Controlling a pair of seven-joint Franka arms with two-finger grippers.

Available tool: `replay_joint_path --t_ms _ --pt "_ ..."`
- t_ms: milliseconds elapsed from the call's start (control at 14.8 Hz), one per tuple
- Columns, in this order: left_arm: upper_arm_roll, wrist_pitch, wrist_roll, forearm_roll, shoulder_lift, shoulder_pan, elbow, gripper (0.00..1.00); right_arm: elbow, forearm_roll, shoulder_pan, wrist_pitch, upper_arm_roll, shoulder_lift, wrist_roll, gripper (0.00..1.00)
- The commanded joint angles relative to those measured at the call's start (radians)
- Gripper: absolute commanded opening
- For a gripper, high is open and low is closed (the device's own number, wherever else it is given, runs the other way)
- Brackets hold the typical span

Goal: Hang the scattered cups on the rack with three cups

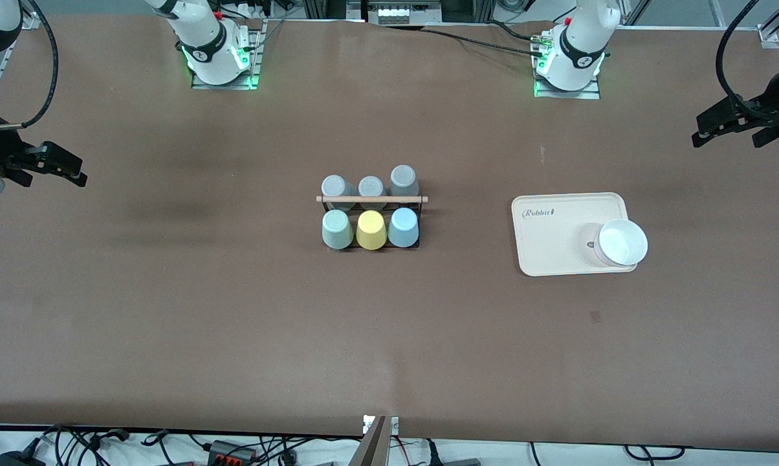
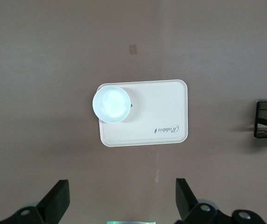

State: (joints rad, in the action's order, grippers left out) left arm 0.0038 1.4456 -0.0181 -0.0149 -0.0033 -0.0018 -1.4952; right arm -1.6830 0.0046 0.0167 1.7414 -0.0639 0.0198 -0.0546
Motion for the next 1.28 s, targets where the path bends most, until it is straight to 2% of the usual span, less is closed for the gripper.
replay_joint_path --t_ms 0,202,1213 --pt "0.001 -0.014 -0.003 0.024 0.019 -0.001 0.035 1.0 -0.023 -0.011 -0.009 0.009 0.013 -0.024 -0.013 1.0" --pt "-0.004 -0.016 0.006 0.023 0.02 -0.001 0.033 1.0 -0.023 -0.006 -0.052 0.013 0.07 -0.024 -0.011 1.0" --pt "-0.004 -0.016 0.001 -0.002 0.02 -0.003 0.036 1.0 -0.043 -0.009 -0.05 -0.014 0.069 -0.063 -0.016 1.0"
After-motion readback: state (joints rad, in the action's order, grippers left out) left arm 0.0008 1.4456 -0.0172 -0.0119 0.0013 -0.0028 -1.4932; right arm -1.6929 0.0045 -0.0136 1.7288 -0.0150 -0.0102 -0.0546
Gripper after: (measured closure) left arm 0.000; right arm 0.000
